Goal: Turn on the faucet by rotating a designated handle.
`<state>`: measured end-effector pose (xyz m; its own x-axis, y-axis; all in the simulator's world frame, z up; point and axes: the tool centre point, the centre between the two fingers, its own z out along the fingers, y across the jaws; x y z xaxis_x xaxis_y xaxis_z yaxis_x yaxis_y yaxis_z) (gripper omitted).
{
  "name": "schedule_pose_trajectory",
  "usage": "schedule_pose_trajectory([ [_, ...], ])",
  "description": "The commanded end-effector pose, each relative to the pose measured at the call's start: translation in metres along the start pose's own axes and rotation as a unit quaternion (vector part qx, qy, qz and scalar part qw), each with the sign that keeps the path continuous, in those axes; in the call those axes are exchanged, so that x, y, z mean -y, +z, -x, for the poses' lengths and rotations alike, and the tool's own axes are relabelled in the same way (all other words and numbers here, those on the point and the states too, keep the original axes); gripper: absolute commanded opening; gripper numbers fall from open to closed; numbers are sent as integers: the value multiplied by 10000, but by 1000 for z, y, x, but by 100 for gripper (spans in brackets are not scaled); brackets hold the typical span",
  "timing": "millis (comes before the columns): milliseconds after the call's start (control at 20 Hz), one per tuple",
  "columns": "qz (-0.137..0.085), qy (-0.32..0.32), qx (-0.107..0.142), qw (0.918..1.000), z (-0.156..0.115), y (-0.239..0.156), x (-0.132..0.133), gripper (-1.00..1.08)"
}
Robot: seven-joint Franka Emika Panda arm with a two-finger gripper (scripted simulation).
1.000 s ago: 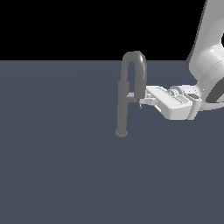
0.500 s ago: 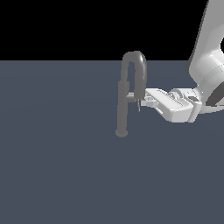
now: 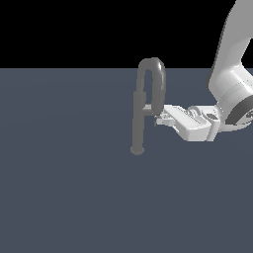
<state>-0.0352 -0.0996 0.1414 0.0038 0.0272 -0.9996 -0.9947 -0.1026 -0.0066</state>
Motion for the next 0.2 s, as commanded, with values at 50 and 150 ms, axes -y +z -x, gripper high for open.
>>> schedule_pose_trajectory([
  [50,-110,27,-117,9999,-23,5,20,-100],
  [150,-120,41,-126,9998,-26,5,22,-100],
])
